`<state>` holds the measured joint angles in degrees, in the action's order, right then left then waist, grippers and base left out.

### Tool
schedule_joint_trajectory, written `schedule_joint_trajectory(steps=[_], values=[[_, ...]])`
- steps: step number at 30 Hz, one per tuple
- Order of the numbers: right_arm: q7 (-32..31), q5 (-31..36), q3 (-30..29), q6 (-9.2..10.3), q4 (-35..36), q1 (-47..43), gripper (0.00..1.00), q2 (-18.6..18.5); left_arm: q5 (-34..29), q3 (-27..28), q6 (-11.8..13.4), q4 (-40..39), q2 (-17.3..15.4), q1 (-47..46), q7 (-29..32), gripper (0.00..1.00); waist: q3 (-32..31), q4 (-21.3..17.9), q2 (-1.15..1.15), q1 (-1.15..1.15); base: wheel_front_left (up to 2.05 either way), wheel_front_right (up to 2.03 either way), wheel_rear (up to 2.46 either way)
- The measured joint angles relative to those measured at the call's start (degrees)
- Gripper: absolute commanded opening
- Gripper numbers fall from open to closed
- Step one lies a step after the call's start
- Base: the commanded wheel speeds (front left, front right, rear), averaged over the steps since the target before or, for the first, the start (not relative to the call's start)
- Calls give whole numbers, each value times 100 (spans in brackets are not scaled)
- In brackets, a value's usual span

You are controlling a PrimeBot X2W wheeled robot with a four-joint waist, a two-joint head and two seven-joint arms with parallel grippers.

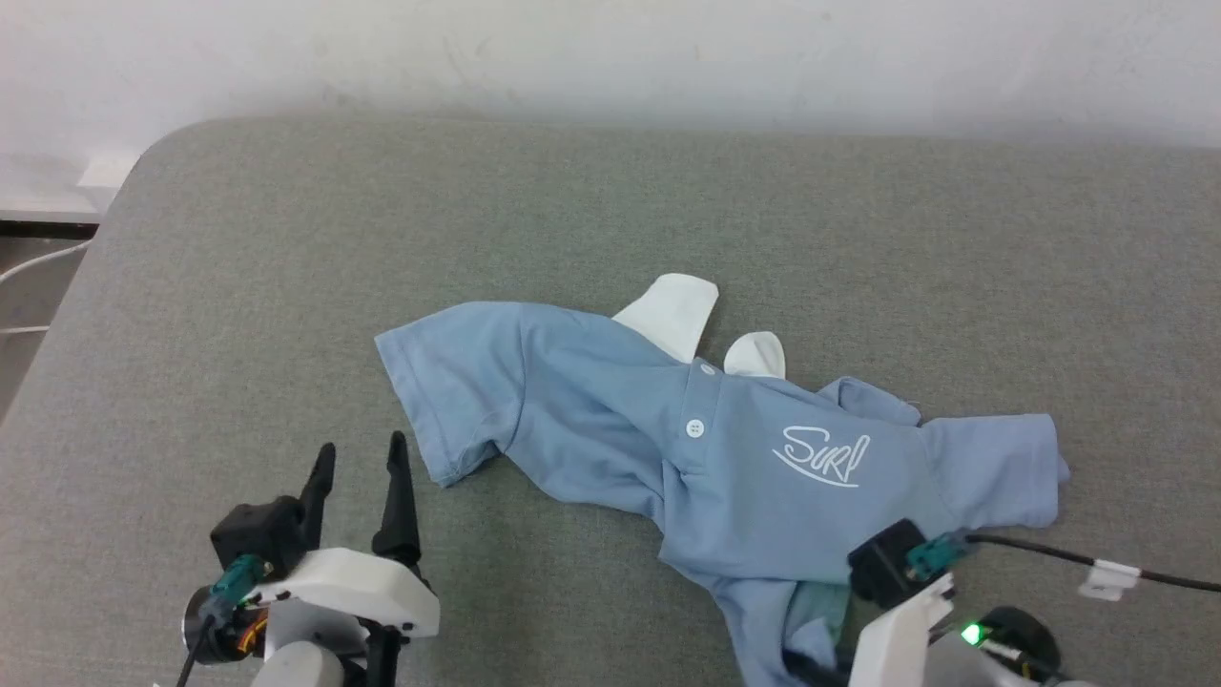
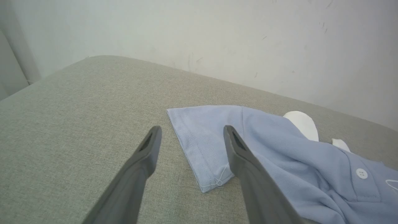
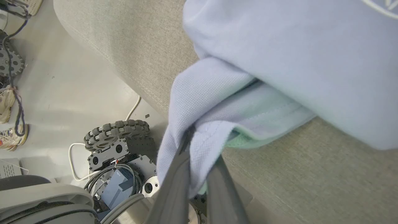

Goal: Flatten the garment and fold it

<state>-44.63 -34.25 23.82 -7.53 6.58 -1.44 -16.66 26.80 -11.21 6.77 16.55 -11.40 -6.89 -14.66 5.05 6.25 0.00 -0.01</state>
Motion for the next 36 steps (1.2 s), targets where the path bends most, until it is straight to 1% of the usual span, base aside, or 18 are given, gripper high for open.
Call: schedule_joint_trajectory(steps=[1, 4, 9, 13, 15, 21, 26, 31, 32, 33, 36], values=[[41, 91, -97, 0, -7, -25, 100, 21, 10, -16, -1, 12, 27, 1, 0, 100, -6, 15, 0, 0, 0, 0, 0], [138, 413, -578, 0, -11, -3, 100, 34, 13, -45, -16, 54, 70, 7, 0, 100, -7, 78, 0, 1, 0, 0, 0], [197, 1141, -1849, 0, -69, 359, 100, -14, 36, -41, -25, 81, 102, 41, -1, 100, 26, 173, 0, 1, 0, 0, 0], [168, 1745, -2727, 0, -537, 745, 100, -33, 36, -48, -30, 92, 155, 66, -1, 100, 110, 237, 0, 1, 0, 0, 0], [40, 1937, -3025, 0, -892, 855, 100, 25, 35, -60, -67, 100, 196, 64, -2, 100, 163, 270, 0, 1, 0, 0, 0], [11, 2057, -3275, 0, -1528, 994, 100, 323, 23, -65, -76, 138, 220, 52, -4, 100, 337, 361, 0, 1, 0, 0, 0], [241, 2361, -3474, 0, -1963, 1159, 100, 397, 3, -57, -113, 155, 220, 11, -5, 100, 480, 389, 0, 2, 0, 0, 0], [341, 2512, -3442, -1, -2241, 1286, 100, 422, -23, -56, -120, 182, 227, -59, -7, 100, 566, 386, 0, 1, 0, 0, 0], [344, 2507, -3416, -1, -2270, 1304, 44, 426, -36, -57, -124, 199, 230, -61, -7, 100, 570, 376, 0, 1, 0, 0, 0], [377, 2493, -3374, 0, -2294, 1316, 0, 425, -42, -57, -125, 219, 235, -63, -5, 100, 566, 366, 0, 1, 0, 0, 0], [550, 2436, -3274, -1, -2324, 1338, 0, 408, -77, -54, -126, 286, 250, -66, -7, 100, 510, 337, 0, 1, 0, 0, 0]])
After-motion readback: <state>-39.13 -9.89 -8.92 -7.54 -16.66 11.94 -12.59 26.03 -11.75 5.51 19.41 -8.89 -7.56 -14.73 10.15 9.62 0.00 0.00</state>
